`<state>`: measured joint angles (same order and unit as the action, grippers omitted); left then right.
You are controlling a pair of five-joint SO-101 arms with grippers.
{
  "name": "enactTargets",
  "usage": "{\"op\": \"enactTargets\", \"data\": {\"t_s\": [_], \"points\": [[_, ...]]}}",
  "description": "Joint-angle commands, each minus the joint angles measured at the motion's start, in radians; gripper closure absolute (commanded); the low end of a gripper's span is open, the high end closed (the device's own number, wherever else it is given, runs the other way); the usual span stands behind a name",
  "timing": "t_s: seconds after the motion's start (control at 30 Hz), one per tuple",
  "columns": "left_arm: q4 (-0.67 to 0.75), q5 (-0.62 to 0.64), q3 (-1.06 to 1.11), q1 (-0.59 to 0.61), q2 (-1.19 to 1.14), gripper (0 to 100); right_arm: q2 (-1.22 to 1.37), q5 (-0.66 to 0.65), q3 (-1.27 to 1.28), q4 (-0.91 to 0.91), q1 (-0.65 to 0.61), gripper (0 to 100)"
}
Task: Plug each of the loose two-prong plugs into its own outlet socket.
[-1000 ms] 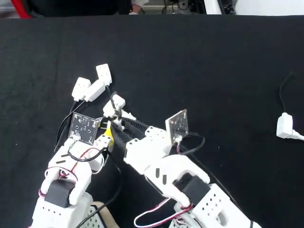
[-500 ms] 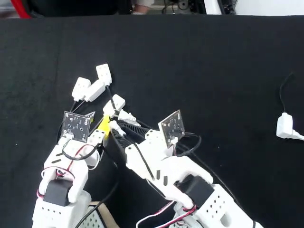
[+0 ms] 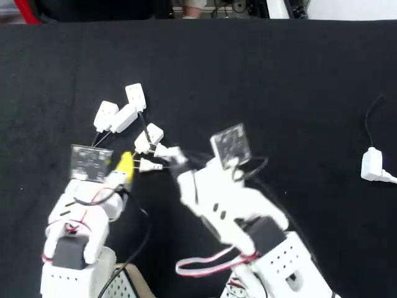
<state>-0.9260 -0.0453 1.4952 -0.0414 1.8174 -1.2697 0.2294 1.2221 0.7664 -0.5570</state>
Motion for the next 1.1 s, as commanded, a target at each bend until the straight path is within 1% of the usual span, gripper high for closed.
{"op": "enactTargets", "data": {"t_s": [0.0,0.07,0.1,0.17,0.23,0.33,0.4,0.47,0.6,0.7,0.87,0.97,1.0,1.07], "points": [[-0.149,0.000,-0.183,0.246,0.006,87,0.179,-0.066,-0.196,0.114,0.126,98.6],[-0.183,-0.028,-0.234,0.334,0.003,87,0.305,-0.115,-0.277,0.173,0.164,98.6],[-0.189,-0.040,-0.251,0.357,0.002,87,0.363,-0.147,-0.312,0.195,0.180,98.6],[-0.187,-0.054,-0.271,0.374,-0.025,87,0.472,-0.216,-0.383,0.235,0.209,98.6],[-0.176,-0.054,-0.292,0.374,-0.101,87,0.564,-0.281,-0.447,0.269,0.236,98.6],[-0.121,-0.064,-0.357,0.372,-0.321,85,0.682,-0.393,-0.521,0.298,0.267,98.6],[-0.087,-0.109,-0.433,0.372,-0.502,84,0.748,-0.485,-0.556,0.298,0.296,98.6],[-0.058,-0.160,-0.524,0.372,-0.675,83,0.805,-0.531,-0.593,0.298,0.334,98.6],[0.003,-0.232,-0.697,0.371,-0.962,83,0.891,-0.517,-0.653,0.298,0.402,98.6],[0.038,-0.265,-0.808,0.344,-1.132,82,0.943,-0.517,-0.676,0.298,0.413,98.6],[0.044,-0.331,-0.966,0.237,-1.384,79,1.026,-0.509,-0.702,0.275,0.413,98.7],[0.043,-0.324,-1.098,0.189,-1.528,79,1.069,-0.509,-0.704,0.249,0.419,98.7],[0.041,-0.293,-1.142,0.179,-1.577,79,1.078,-0.509,-0.705,0.245,0.419,98.7],[0.044,-0.149,-1.236,0.160,-1.679,79,1.090,-0.509,-0.717,0.252,0.419,98.7]]}}
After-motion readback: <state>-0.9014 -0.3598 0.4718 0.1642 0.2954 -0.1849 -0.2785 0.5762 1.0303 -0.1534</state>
